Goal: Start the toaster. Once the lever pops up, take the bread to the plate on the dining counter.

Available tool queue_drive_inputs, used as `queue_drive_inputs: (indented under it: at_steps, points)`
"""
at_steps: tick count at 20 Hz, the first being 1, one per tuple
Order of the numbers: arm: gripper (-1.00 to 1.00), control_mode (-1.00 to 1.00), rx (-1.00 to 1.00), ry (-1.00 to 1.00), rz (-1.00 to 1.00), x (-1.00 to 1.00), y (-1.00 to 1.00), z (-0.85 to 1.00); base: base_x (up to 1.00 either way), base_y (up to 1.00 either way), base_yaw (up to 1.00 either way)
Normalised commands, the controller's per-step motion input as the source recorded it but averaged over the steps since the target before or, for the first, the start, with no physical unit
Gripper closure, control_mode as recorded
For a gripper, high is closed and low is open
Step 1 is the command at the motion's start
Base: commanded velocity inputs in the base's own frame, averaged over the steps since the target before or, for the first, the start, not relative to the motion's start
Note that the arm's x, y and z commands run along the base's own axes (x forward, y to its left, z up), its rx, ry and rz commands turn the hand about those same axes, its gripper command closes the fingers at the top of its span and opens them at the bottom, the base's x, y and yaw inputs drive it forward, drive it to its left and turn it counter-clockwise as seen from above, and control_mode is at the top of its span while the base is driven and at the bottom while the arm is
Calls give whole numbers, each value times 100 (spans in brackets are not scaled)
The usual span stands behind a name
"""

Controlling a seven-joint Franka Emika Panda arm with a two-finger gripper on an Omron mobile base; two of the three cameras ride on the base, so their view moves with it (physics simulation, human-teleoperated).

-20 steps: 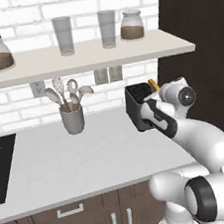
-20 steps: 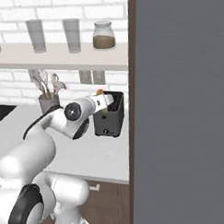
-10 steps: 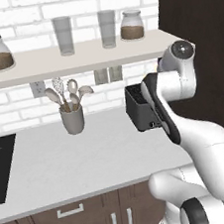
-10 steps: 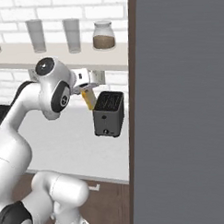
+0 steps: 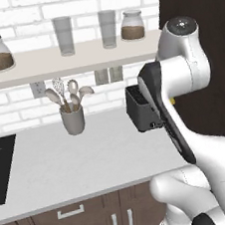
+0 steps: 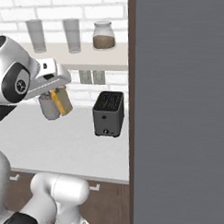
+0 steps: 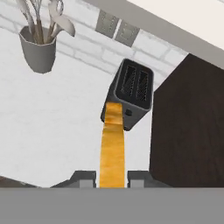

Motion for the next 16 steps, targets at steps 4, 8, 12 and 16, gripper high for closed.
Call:
queue_drive_inputs:
  at_steps: [4, 8, 12, 16]
  points:
    - [100, -100, -8, 0, 8, -89, 41, -3, 0, 0, 0]
    - [100, -100, -10, -1, 9, -29, 23, -17, 0, 0, 0]
    - [100, -100, 1, -4, 12, -2, -1, 0, 0, 0, 0]
    - [100, -100, 0, 0, 0, 0, 0, 0, 0, 0, 0]
